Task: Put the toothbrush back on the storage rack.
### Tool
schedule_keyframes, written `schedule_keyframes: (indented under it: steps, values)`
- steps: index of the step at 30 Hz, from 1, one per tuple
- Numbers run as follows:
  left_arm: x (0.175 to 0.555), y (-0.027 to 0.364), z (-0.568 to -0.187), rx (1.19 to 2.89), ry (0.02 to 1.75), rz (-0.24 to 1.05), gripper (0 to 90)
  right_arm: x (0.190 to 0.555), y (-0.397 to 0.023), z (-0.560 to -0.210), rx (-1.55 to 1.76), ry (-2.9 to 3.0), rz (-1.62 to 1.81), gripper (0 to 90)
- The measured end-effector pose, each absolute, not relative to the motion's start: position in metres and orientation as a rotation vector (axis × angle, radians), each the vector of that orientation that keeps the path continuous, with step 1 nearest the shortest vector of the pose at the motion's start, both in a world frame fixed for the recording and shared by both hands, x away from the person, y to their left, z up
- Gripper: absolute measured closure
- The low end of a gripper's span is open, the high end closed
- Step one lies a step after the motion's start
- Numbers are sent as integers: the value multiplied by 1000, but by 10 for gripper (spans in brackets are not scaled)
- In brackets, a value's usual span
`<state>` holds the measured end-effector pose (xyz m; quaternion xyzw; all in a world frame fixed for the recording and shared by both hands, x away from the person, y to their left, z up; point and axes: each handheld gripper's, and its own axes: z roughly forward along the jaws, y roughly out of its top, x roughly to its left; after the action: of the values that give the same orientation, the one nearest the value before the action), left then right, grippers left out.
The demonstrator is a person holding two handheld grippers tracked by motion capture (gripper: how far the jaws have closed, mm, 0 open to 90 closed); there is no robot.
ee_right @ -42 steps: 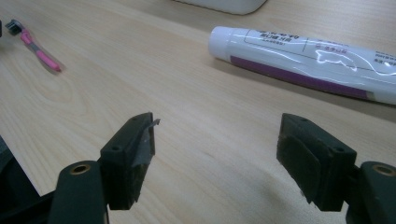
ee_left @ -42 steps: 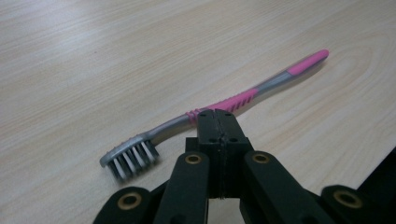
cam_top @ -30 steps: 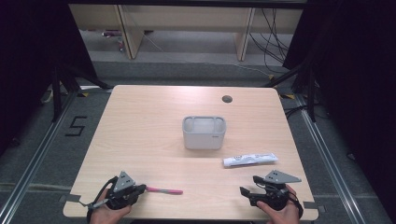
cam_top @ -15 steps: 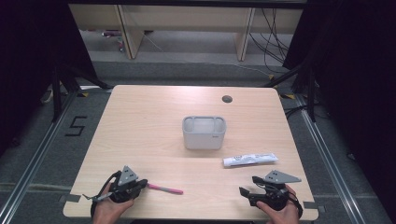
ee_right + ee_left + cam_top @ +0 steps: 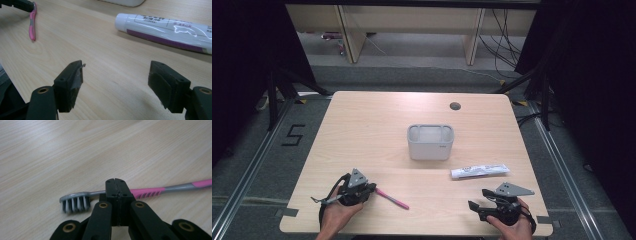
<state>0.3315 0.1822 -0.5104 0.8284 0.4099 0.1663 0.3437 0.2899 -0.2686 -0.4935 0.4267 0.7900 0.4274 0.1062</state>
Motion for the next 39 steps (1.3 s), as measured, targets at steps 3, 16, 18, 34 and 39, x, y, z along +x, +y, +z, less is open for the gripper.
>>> schedule_keyframes:
  steps: [3,16,18,34,39]
  values:
    - [338,177,-512,2145,1077,419,893,291,-269,-494,1242,2332,1252,286]
    - [357,162,-508,2138,1073,411,892,292,-269,-494,1244,2359,1275,286]
    - [360,160,-507,2153,1068,412,892,291,-270,-495,1227,2353,1258,286]
    - [383,141,-507,2177,1066,394,890,290,-268,-495,1274,2343,1269,285]
    - [385,138,-507,2174,1070,388,890,289,-269,-494,1280,2343,1267,286]
